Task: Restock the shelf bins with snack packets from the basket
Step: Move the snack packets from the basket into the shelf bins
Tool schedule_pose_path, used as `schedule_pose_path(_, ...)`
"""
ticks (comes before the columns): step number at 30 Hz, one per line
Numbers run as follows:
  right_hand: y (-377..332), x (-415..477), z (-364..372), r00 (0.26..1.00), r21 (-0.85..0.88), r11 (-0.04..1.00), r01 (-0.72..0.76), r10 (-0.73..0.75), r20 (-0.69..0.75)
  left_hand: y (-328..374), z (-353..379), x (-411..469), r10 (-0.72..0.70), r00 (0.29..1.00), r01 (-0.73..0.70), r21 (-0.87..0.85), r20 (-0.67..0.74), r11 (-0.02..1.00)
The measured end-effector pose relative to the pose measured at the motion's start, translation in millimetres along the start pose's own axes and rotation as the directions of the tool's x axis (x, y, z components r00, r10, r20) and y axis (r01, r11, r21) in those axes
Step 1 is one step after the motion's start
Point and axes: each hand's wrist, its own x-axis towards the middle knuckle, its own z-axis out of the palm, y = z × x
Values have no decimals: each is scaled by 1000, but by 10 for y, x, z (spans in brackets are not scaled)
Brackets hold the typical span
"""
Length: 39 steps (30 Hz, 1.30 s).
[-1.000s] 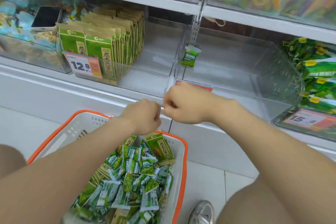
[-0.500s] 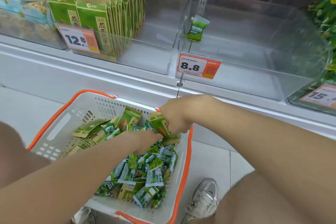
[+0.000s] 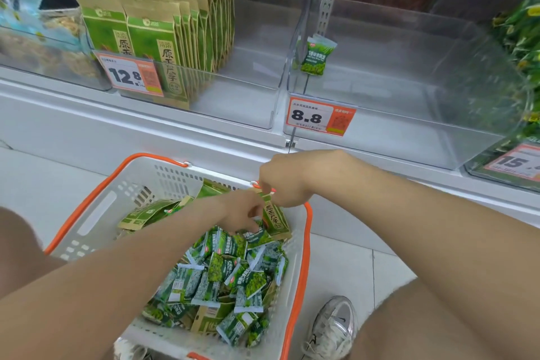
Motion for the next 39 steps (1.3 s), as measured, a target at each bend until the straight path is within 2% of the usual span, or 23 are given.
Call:
schedule_pose_path(3,74,-113,-132,996,24,1000,16,-14,-89,176,-368,-220,77,985,-104,-180,-152,978)
schedule_pose_path(6,164,-300,-230,986,127,991,-32,51,-156,343,-665,-489,142,956,-225,-330,-257,917)
schedule_pose_path(8,236,-385,-259,978,270,963,-27,82,-193,430,-798,-664,150,934,-290,-443,-324,848)
schedule_pose_path(10,278,-466,-294,978,545,838,27,91,-187,472,-895,-802,156,920,-336,-519,-359,786)
schedule_pose_path(11,286,-508,-311,977,666,744,56,95,-188,473,-928,-849,155,914,-349,-531,-375,772)
schedule_pose_path(13,302,-583,-343,974,773,625,109,89,-209,473,-970,-915,144,902,-363,-536,-406,762)
schedule_pose_path(17,302,-620,-334,966,805,576,138,102,-239,531,-1006,-964,126,875,-387,-521,-467,761)
schedule_pose_path(19,303,-627,-341,950,812,562,160,137,-282,578,-1018,-945,76,839,-400,-517,-539,757)
schedule_pose_path(23,302,-721,-516,895,872,427,240,251,-369,752,-1099,-942,-21,702,-527,-540,-712,656)
schedule_pose_path(25,329,-761,-642,821,893,334,301,385,-421,861,-1182,-944,-41,624,-584,-501,-780,638)
schedule_pose_path(27,408,-741,-731,700,899,219,380,567,-434,937,-1264,-901,-16,489,-580,-338,-872,741)
schedule_pose_path(29,531,-669,-782,572,890,170,423,712,-408,978,-1333,-825,77,323,-505,-103,-943,857)
schedule_pose_path(30,612,-609,-788,514,889,168,426,763,-391,989,-1367,-779,130,276,-466,-14,-952,885)
schedule_pose_path(31,715,-532,-786,464,894,174,413,805,-371,993,-1396,-729,176,256,-431,50,-951,901)
schedule_pose_path(32,819,-449,-780,422,904,184,387,836,-351,989,-1423,-666,208,257,-396,93,-944,913)
schedule_pose_path(34,1058,-253,-757,390,931,206,300,864,-317,973,-1470,-559,242,308,-334,133,-920,933)
schedule_pose_path(39,1584,219,-729,456,957,289,13,851,-263,926,-1578,-342,240,511,-183,168,-825,969)
